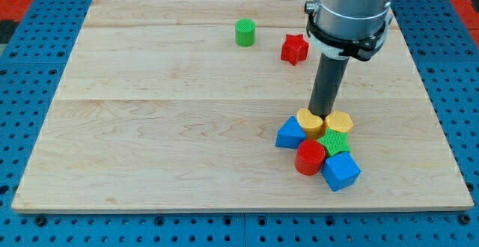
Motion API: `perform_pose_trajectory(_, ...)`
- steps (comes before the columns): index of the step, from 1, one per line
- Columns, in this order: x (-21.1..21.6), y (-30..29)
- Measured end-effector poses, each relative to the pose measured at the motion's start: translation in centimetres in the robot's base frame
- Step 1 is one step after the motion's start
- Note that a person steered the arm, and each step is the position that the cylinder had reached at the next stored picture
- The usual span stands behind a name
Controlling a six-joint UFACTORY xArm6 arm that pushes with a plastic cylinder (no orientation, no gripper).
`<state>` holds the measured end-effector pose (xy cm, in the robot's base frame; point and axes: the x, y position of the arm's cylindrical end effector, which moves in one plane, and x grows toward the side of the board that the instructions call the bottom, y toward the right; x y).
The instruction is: Slide the red star to the group of block
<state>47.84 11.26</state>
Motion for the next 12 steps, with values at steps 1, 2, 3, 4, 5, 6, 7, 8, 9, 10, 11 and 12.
perform_pose_trajectory(1, 0.5, 1.3)
perform_pose_trajectory(2, 0.8, 0.7)
perform_pose_trajectory(3, -3.1, -1.6)
perform_pose_trajectory(4, -8.2, 0.4)
perform_pose_trajectory(5, -15.4, 5.1)
perform_pose_trajectory(6, -21.2, 5.9)
perform_pose_trajectory(7, -21.5, 1.1)
perform_pose_trajectory(8, -19.1, -0.6)
perform_pose_trajectory(9, -16.0, -1.8)
perform_pose_trajectory(10, -13.5, -3.5)
perform_pose_trajectory(11, -11.1, -4.7)
perform_pose_trajectory(12, -8.8, -5.4)
